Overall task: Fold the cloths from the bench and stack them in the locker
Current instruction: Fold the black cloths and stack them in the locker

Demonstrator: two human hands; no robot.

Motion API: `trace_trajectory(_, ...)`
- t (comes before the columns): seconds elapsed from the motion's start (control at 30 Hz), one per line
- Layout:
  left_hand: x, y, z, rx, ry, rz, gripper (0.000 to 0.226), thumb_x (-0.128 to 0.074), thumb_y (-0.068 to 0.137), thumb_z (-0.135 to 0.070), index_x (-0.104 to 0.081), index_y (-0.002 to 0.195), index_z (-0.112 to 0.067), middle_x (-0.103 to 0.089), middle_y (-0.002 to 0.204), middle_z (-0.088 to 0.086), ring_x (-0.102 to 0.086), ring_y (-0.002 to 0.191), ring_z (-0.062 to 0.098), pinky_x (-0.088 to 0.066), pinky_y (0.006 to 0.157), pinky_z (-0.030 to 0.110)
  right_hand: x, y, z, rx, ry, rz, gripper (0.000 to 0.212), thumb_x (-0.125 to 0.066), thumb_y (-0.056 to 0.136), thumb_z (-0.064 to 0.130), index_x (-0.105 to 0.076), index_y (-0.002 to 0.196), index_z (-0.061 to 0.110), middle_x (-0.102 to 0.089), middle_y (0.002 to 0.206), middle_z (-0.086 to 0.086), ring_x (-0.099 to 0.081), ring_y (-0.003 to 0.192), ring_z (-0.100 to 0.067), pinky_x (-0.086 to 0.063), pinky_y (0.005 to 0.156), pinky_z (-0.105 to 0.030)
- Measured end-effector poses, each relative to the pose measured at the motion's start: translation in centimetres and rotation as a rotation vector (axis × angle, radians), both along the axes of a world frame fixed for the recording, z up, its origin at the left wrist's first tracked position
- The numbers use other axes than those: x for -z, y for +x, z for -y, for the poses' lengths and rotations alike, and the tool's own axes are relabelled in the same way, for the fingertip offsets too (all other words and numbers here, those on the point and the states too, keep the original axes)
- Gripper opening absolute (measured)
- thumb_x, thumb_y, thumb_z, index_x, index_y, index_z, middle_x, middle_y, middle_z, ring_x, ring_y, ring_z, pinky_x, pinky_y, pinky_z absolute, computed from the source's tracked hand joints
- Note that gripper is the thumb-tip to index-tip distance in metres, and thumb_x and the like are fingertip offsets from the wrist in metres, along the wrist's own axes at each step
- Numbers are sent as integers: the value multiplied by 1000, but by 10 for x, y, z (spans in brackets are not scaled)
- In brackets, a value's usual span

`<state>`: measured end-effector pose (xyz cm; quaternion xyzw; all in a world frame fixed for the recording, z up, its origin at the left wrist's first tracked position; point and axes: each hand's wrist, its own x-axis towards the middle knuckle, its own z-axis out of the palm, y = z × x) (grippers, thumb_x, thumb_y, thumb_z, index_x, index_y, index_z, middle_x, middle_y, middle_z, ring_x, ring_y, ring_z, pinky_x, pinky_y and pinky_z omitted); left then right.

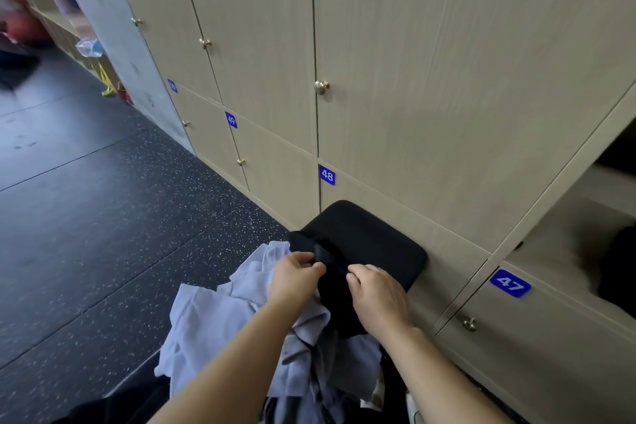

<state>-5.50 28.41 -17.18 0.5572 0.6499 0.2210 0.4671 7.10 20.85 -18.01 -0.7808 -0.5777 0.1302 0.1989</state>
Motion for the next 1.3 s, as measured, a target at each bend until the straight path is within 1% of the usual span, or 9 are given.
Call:
trace_trajectory(0.1, -24, -2, 3, -25, 51, 211, 24, -64, 86, -5, -66, 109, -11, -61, 72, -4, -53, 55, 1, -43, 58, 10, -12, 6, 4, 46, 40, -56, 30, -39, 102, 28, -65, 109, 16, -65, 105, -1, -58, 101, -21, -43, 81, -32)
trace_trajectory(0.23, -68, -8, 15, 5, 85, 437, 22, -59, 88, 1, -72, 99, -13, -65, 80, 7, -58, 72, 12, -49, 74, 23, -38, 9, 12, 156, 40, -260, 36, -41, 100, 31, -53, 67, 20, -57, 70, 3, -56, 74, -20, -35, 57, -28)
trace_trajectory(0.47, -141, -30, 42, 158, 192, 628, 25, -61, 88, 4, -76, 93, -15, -55, 85, 14, -48, 79, 24, -42, 73, 33, -110, -6, 21, 402, -99, -1242, 35, -52, 95, 46, -63, 82, 16, -70, 87, -6, -66, 86, -25, -51, 73, -31)
trace_trajectory(0.57, -162, -39, 52, 191, 235, 610, 29, -63, 85, 3, -78, 90, -22, -51, 82, 14, -43, 78, 24, -40, 69, 29, -140, -11, 29, 304, 26, -1373, 25, -60, 94, 30, -72, 91, 8, -74, 87, -13, -70, 79, -28, -55, 71, -33)
trace_trajectory(0.7, -189, -51, 66, 180, 354, 552, 24, -72, 75, -7, -78, 93, -24, -51, 78, 9, -47, 78, 20, -44, 80, 30, -187, -10, 46, 221, 303, -1409, 15, -61, 92, 12, -72, 89, 2, -73, 84, -14, -69, 71, -23, -54, 61, -26)
trace_trajectory(0.8, -207, -57, 71, 156, 468, 457, 30, -70, 85, 0, -71, 110, -17, -42, 63, -6, -44, 66, 11, -44, 71, 18, -222, -8, 63, 106, 373, -1354, 14, -61, 92, 8, -70, 82, 8, -72, 75, -6, -69, 63, -14, -51, 51, -20)
trace_trajectory(1.07, -269, -64, 84, 227, 697, 343, 20, -67, 88, -2, -70, 95, -20, -55, 48, -22, -53, 51, -7, -42, 61, 8, -281, -1, 83, -7, 607, -955, 5, -68, 84, 3, -70, 84, -2, -71, 75, -7, -66, 68, -13, -52, 65, -20)
trace_trajectory(1.23, -303, -66, 89, 262, 695, 390, 6, -66, 91, -7, -72, 90, -10, -57, 55, -12, -54, 52, -6, -43, 56, 5, -313, 3, 89, 5, 670, -804, 25, -74, 84, 21, -62, 64, 11, -61, 59, 6, -54, 58, -7, -45, 61, -19)
trace_trajectory(1.3, -316, -66, 92, 299, 644, 428, 8, -64, 92, -11, -69, 92, -5, -62, 71, 6, -61, 67, 3, -49, 68, 12, -324, 5, 91, -1, 697, -774, 27, -74, 84, 22, -61, 63, 12, -59, 58, 8, -52, 56, -5, -43, 59, -16)
